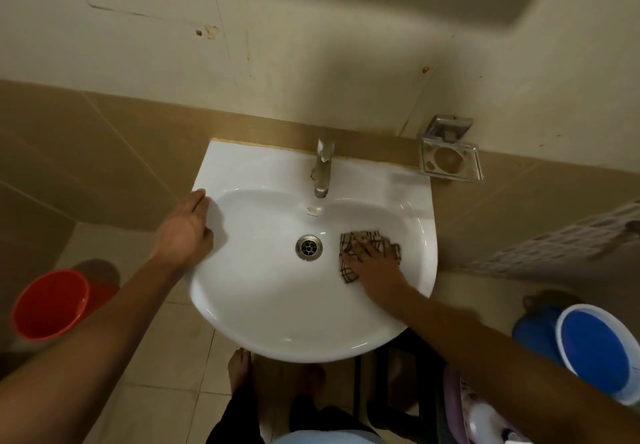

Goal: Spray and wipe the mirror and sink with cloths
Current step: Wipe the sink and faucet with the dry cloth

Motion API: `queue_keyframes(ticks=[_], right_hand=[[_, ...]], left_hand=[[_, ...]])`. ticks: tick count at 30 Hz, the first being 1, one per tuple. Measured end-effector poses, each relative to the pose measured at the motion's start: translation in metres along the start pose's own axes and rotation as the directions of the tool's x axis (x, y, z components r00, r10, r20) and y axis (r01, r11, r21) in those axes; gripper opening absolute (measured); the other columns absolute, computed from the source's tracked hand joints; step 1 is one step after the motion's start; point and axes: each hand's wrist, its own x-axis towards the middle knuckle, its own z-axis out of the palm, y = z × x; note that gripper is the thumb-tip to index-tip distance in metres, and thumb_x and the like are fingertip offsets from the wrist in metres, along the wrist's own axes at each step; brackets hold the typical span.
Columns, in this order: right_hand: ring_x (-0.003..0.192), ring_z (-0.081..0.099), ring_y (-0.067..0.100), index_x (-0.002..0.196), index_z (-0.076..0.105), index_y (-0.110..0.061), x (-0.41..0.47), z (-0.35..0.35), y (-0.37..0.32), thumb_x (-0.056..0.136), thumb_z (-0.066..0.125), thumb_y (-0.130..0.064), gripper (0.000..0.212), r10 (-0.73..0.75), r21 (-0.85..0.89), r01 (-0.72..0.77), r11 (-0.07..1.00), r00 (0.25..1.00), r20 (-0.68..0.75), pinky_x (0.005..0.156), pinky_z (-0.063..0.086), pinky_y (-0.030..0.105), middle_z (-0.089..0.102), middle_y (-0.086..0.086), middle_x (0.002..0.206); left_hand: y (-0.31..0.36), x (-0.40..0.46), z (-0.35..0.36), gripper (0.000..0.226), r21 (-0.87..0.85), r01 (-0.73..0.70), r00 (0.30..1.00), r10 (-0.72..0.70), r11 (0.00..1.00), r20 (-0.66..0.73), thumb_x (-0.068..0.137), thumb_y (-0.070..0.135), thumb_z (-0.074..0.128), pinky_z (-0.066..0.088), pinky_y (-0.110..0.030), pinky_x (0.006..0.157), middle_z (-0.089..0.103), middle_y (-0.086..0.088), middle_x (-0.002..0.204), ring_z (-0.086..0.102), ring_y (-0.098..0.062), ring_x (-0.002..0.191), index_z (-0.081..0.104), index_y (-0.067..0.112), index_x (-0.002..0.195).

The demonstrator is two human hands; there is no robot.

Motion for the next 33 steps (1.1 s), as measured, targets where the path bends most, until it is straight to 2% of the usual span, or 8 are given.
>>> queue_keyframes(ticks=[6,14,18,24,27,30,32,33], right_hand=[[0.148,0.015,0.023,0.15,0.032,-0.028,-0.025,-0.002,-0.1,0.097,0.037,-0.01,0.057,0.08,0.45,-0.089,0.889,0.996,0.041,0.119,0.011,0.045,0.017,0.001,0.162],[0.143,0.024,0.035,0.15,0.024,-0.035,0.057,-0.015,-0.196,0.094,0.046,-0.021,0.062,0.215,0.659,-0.149,0.737,0.976,-0.019,0.105,0.035,0.062,0.02,0.005,0.16],[0.145,0.02,0.034,0.154,0.019,-0.023,0.094,-0.053,-0.234,0.098,0.042,-0.021,0.06,0.337,0.764,-0.169,0.623,0.939,-0.067,0.11,0.033,0.057,0.012,0.009,0.162],[0.139,0.036,0.029,0.15,0.03,-0.03,0.053,-0.041,-0.226,0.098,0.042,-0.02,0.055,0.063,0.674,0.151,0.723,0.957,-0.282,0.105,0.041,0.05,0.031,0.002,0.157],[0.135,0.041,0.033,0.148,0.034,-0.031,0.032,-0.01,-0.18,0.095,0.031,-0.028,0.053,0.016,0.473,0.086,0.877,0.978,-0.208,0.102,0.043,0.047,0.033,0.004,0.156],[0.119,0.053,0.035,0.146,0.036,-0.019,0.02,-0.003,-0.13,0.099,0.037,-0.018,0.047,0.246,0.281,-0.208,0.937,0.963,-0.109,0.093,0.046,0.044,0.043,0.012,0.146],[0.1,0.061,0.036,0.138,0.044,-0.017,0.013,-0.014,-0.11,0.096,0.044,-0.016,0.042,0.542,0.582,-0.344,0.737,0.815,-0.205,0.082,0.049,0.041,0.059,0.012,0.124],[0.091,0.061,0.035,0.135,0.048,-0.018,0.012,-0.022,-0.105,0.095,0.046,-0.013,0.04,0.716,0.78,-0.343,0.523,0.673,-0.185,0.081,0.049,0.04,0.063,0.011,0.11]], left_hand=[[-0.004,0.031,-0.011,0.064,-0.006,-0.073,0.997,0.073,0.997,0.028,0.081,0.0,0.055,0.045,-0.051,0.102,0.032,-0.018,0.155,0.038,-0.039,0.136,0.039,-0.003,0.143],[-0.02,0.034,-0.016,0.063,-0.05,-0.186,0.981,0.188,0.981,0.041,0.083,-0.001,0.052,0.048,-0.052,0.1,0.034,-0.019,0.154,0.035,-0.035,0.141,0.038,-0.004,0.144],[-0.027,0.034,-0.016,0.061,-0.07,-0.243,0.969,0.245,0.967,0.02,0.081,-0.002,0.055,0.047,-0.049,0.103,0.038,-0.023,0.15,0.035,-0.037,0.14,0.042,-0.008,0.14],[-0.031,0.038,-0.018,0.058,-0.047,-0.28,0.96,0.28,0.959,-0.021,0.083,0.002,0.06,0.038,-0.043,0.108,0.044,-0.026,0.144,0.04,-0.04,0.135,0.045,-0.01,0.138],[-0.034,0.041,-0.02,0.056,-0.032,-0.31,0.951,0.309,0.95,-0.012,0.083,0.004,0.062,0.041,-0.045,0.106,0.048,-0.026,0.141,0.044,-0.041,0.13,0.047,-0.01,0.135],[-0.034,0.044,-0.021,0.054,-0.017,-0.323,0.946,0.323,0.946,-0.011,0.084,0.007,0.062,0.043,-0.046,0.103,0.049,-0.024,0.139,0.046,-0.04,0.127,0.048,-0.009,0.134],[-0.034,0.044,-0.021,0.054,-0.018,-0.317,0.948,0.317,0.948,-0.006,0.084,0.008,0.061,0.044,-0.046,0.102,0.048,-0.023,0.14,0.045,-0.038,0.128,0.048,-0.008,0.135],[-0.034,0.045,-0.021,0.055,-0.018,-0.316,0.949,0.316,0.948,-0.002,0.084,0.008,0.062,0.044,-0.046,0.102,0.048,-0.023,0.14,0.045,-0.038,0.128,0.048,-0.008,0.135]])
